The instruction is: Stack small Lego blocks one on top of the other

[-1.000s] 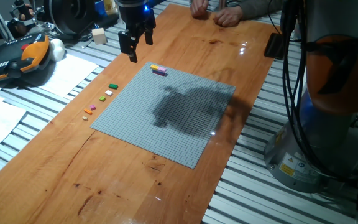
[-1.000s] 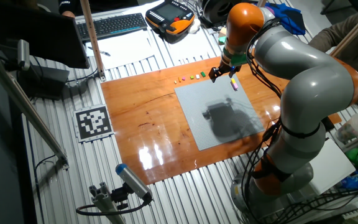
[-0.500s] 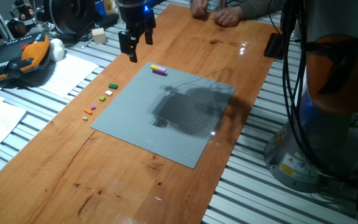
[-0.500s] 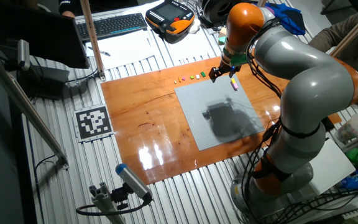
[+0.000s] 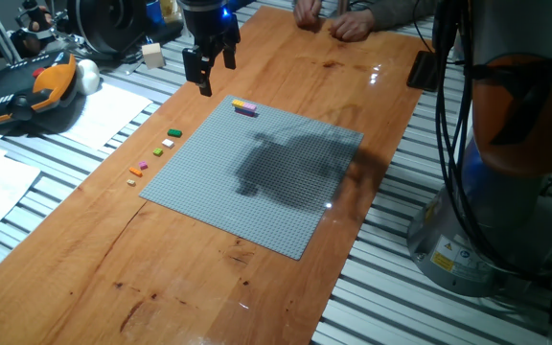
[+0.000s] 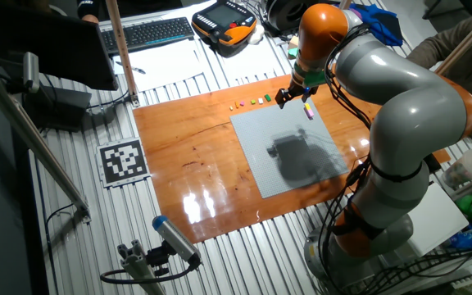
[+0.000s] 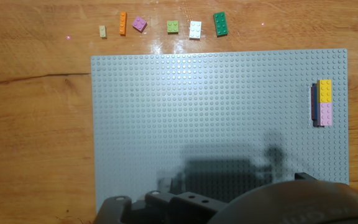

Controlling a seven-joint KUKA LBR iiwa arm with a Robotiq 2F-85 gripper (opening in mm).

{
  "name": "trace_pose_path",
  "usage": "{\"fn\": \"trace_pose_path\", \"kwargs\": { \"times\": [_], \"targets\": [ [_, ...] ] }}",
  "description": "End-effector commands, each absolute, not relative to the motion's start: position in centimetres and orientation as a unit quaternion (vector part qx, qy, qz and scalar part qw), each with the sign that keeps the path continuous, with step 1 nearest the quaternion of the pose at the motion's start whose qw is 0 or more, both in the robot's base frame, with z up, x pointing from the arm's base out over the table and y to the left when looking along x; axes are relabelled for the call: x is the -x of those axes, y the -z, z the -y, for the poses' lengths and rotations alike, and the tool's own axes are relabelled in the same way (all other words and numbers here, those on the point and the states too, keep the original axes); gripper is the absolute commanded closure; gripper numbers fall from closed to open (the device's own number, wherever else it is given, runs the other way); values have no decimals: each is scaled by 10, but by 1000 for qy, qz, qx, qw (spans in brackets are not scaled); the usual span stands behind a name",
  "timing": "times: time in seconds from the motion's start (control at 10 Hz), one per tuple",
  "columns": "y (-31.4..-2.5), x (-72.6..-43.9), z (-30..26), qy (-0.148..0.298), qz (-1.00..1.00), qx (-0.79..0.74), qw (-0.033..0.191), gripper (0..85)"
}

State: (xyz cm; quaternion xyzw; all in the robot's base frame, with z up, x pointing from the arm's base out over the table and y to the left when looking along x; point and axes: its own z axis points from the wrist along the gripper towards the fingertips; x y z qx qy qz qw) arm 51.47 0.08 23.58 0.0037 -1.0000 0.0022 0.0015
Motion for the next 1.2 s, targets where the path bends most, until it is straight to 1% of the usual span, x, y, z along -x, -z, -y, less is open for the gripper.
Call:
{"fn": "trace_pose_path", "kwargs": {
  "times": [0.0,1.1],
  "targets": [
    [-236,-515,-1,-68,994,-73,42,850],
    [-236,-515,-1,-69,995,-67,41,850]
  ]
}}
